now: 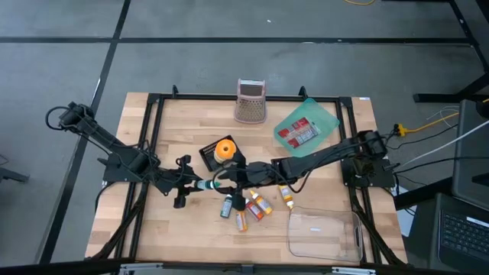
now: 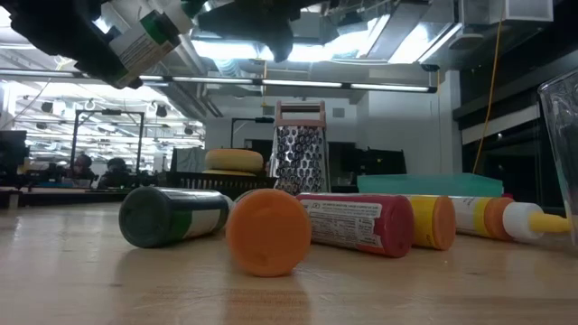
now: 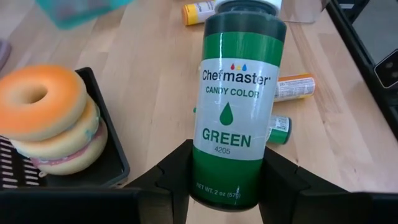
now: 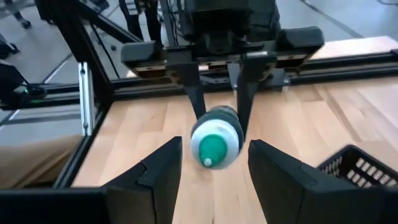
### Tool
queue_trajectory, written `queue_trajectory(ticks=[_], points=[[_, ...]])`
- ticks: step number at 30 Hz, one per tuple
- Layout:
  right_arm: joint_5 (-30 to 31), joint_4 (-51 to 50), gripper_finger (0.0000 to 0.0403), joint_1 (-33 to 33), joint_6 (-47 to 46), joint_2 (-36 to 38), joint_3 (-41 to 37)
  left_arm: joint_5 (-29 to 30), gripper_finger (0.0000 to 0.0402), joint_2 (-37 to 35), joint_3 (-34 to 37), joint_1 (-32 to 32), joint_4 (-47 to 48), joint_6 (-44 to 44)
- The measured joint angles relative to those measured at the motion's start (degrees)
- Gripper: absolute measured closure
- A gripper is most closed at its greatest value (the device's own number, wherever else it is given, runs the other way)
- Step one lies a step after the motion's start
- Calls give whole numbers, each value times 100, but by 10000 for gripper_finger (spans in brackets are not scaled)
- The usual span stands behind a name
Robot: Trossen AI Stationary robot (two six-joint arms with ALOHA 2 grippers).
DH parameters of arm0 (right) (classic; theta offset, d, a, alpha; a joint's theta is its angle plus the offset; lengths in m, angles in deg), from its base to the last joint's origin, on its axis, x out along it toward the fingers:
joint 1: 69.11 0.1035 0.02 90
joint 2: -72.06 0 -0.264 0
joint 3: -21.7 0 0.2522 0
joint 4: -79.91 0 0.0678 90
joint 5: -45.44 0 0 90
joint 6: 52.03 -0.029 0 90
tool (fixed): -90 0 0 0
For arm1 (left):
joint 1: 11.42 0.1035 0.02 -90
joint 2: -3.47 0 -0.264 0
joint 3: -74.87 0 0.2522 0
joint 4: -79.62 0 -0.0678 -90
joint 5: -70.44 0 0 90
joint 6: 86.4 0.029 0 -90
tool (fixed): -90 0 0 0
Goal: Pick & Place Food Item
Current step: Put the left green food coloring bottle into the transparent bin
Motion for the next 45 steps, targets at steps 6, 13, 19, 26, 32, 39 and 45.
queue_trajectory(ticks=[6, 13, 19, 26, 32, 39, 45], points=[[6, -10, 225, -7, 22, -27, 0, 3, 272, 0, -69, -2, 2, 87], [8, 73, 250, -11, 42, -27, 0, 1, 273, 0, -69, -4, 140, 76], [8, 79, 257, -13, 42, -27, 0, -8, 273, 0, -69, -7, 171, 28], [6, 79, 266, -13, 39, -27, 0, -8, 273, 0, -69, -7, 171, -17], [-128, 76, 318, -33, -48, -27, -2, -6, 273, 0, -69, -7, 175, -17], [-123, 57, 366, -52, 41, -22, -2, -6, 273, 0, -69, -7, 208, -42], [-125, 65, 366, -52, 181, -22, -2, -57, 273, 0, -69, -4, 201, -28]])
